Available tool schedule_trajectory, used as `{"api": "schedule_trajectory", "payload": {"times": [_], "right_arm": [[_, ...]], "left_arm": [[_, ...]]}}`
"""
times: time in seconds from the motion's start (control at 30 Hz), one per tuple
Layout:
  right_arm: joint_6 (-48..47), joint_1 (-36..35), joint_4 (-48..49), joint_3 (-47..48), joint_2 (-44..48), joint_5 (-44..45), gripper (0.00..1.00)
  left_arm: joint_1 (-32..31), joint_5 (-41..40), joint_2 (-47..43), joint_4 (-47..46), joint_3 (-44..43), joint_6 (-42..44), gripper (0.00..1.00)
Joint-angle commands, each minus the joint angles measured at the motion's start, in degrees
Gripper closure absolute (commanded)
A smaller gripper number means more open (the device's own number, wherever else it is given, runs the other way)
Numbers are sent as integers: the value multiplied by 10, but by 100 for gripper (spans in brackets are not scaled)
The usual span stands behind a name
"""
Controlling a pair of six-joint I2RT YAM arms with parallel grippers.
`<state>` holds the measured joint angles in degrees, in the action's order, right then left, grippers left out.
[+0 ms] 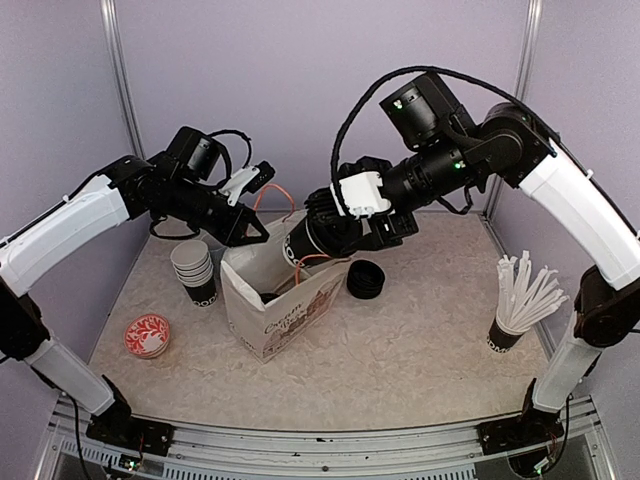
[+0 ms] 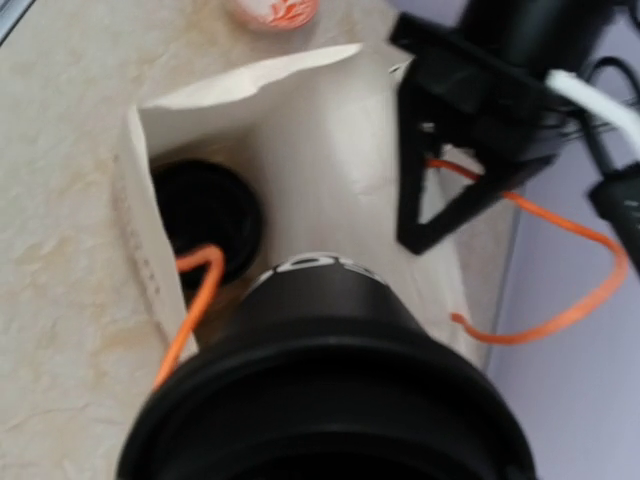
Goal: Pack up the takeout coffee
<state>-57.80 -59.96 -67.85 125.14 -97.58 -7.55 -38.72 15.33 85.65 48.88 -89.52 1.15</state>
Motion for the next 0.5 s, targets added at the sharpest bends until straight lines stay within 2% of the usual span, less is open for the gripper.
{"api": "schedule_trajectory", "payload": {"times": [0.0,0.2,0.47], "right_arm": [[5,-11,-15,-20,33,24,39],[4,-16,-15,-37,34,48,40],[2,-19,-23,-14,16,54,40]], "left_arm": [[-12,32,16,-28,-25,-9,100],[-44,39,42,-6,-55,26,100],[-71,37,60,30,-84,76,100]]}}
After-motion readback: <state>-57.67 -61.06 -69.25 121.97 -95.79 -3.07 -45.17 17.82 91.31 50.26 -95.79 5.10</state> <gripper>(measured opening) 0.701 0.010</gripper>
